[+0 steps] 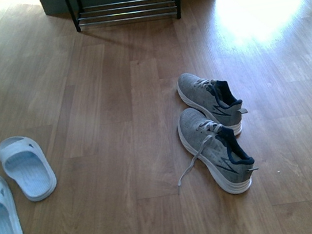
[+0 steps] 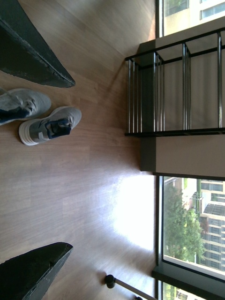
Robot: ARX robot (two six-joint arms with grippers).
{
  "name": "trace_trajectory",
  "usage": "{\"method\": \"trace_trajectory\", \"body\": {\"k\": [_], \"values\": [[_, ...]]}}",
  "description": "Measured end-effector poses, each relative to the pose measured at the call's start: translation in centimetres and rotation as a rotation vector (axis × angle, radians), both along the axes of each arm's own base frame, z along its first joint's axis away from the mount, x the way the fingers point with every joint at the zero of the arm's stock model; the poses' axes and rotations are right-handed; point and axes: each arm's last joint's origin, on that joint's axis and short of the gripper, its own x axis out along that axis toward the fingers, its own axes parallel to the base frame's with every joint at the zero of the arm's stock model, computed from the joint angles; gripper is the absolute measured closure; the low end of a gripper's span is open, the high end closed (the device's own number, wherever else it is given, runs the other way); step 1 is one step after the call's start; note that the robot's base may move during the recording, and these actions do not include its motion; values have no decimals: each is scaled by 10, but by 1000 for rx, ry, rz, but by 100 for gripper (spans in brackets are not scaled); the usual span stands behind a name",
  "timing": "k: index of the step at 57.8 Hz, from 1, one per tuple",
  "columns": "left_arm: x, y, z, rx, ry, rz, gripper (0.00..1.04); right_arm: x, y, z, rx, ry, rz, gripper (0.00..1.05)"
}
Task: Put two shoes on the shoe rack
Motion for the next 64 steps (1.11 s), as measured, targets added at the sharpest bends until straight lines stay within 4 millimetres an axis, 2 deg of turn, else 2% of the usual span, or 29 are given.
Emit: {"method": "trace_trajectory", "body": {"k": [64], "values": [[0, 0, 0, 0, 0, -3, 9, 0, 0, 0, 0, 1, -4, 9]]}}
